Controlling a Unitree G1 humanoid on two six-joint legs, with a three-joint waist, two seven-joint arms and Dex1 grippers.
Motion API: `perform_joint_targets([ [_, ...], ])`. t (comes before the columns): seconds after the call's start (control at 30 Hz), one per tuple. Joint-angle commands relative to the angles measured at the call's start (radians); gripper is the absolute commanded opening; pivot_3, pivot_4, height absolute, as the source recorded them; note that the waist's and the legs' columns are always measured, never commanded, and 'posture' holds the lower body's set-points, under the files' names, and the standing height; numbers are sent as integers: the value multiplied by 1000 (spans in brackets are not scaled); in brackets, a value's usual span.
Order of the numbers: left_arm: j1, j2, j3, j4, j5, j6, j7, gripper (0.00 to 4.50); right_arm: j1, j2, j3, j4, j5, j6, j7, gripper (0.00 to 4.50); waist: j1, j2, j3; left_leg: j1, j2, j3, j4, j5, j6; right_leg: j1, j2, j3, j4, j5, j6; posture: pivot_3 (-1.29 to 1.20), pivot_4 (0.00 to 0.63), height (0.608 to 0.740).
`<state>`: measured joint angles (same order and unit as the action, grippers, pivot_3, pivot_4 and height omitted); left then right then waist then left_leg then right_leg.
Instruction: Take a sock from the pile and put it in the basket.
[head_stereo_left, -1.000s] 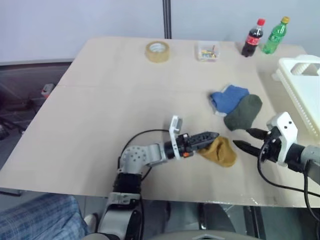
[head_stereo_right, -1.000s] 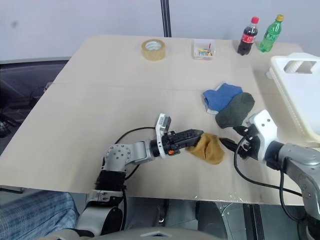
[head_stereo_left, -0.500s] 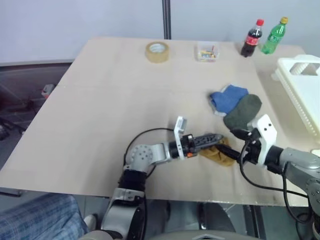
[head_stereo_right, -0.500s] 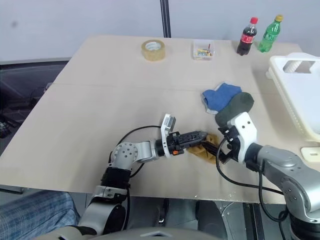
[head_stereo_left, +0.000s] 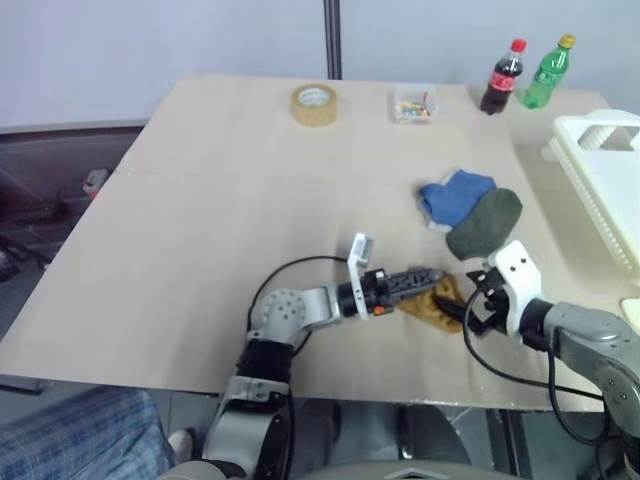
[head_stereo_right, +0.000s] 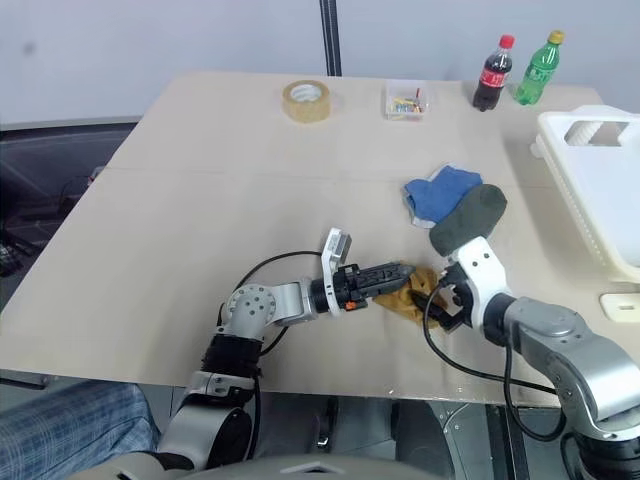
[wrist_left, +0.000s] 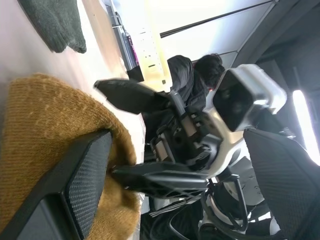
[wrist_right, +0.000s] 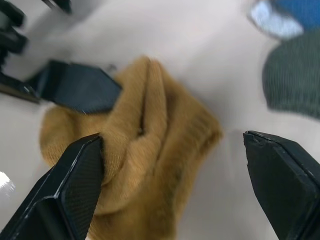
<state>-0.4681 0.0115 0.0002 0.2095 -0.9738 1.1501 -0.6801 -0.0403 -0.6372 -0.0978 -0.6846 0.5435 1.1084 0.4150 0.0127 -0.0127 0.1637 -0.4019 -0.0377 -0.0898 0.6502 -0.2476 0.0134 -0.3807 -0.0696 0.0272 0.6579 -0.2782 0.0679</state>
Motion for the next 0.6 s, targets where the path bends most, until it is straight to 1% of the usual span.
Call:
perform_joint_targets([
  [0.03, -2, -5, 9, -12, 0, 4, -11, 4500, 13, -13, -35, -15, 30, 40, 8, 4454, 0, 0, 0, 0, 0, 0, 0, 0, 1, 0, 0, 0, 0, 0, 0, 0, 150, 738],
  [0.13, -1, -4, 7, -14, 4, 4, -13, 4500, 17, 13, -39, -6, 69, 89, 5, 4454, 0, 0, 0, 1, 0, 0, 0, -2, 3, 1, 0, 0, 0, 0, 0, 0, 150, 738],
  [0.17, 0, -4, 6, -15, 6, 3, -13, 4500, 16, 42, -38, 10, 80, 116, -9, 4454, 0, 0, 0, 1, 0, 0, 0, -2, 3, 1, 0, 0, 0, 0, 0, 0, 150, 738],
  [0.23, 2, -4, 3, -19, 10, 3, -13, 4500, 10, 83, -38, 40, 76, 146, -41, 4454, -1, 0, 0, 2, 0, 0, 0, -2, 3, 2, 0, 0, 0, 0, 0, 0, 150, 738],
  [0.3, 2, -6, 4, -23, 10, 5, -11, 4500, 5, 95, -36, 51, 66, 154, -52, 4454, -4, 0, 0, 3, 0, 0, 0, -2, 3, 2, 0, 1, 0, 0, 0, 0, 150, 738],
  [0.37, 2, -4, 6, -24, 11, 6, -12, 4500, -3, 126, -48, 56, 90, 175, -53, 4454, -4, -1, -1, 4, 0, 0, 1, -2, 3, 3, 0, 1, 1, 0, 0, 0, 150, 738],
  [0.4, 2, -4, 7, -26, 12, 7, -12, 4500, -5, 137, -53, 56, 102, 186, -51, 3924, -5, -1, -1, 4, 1, 0, 1, -2, 3, 3, 1, 1, 1, 0, 0, 0, 150, 738],
  [0.43, 3, -3, 7, -27, 12, 7, -12, 4500, -6, 148, -57, 55, 112, 195, -51, 3637, -4, -1, -1, 4, 1, 0, 1, -2, 3, 3, 1, 1, 2, 0, 0, 0, 150, 738],
  [0.5, 5, -3, 8, -31, 12, 9, -12, 4500, -7, 156, -59, 49, 123, 207, -48, 2684, -5, -1, -1, 4, 1, 0, 1, -2, 3, 3, 1, 1, 2, 0, 0, 0, 150, 738],
  [0.57, 7, -3, 7, -35, 12, 10, -12, 4500, -9, 166, -66, 37, 146, 219, -44, 1859, -5, -1, -1, 4, 1, 0, 1, -2, 3, 3, 1, 1, 2, 0, 0, 0, 150, 738],
  [0.6, 7, -3, 7, -34, 13, 10, -13, 4500, -12, 171, -69, 33, 160, 225, -41, 1372, -5, -1, -1, 4, 1, 0, 1, -2, 3, 3, 1, 1, 2, 0, 0, 0, 150, 738],
])
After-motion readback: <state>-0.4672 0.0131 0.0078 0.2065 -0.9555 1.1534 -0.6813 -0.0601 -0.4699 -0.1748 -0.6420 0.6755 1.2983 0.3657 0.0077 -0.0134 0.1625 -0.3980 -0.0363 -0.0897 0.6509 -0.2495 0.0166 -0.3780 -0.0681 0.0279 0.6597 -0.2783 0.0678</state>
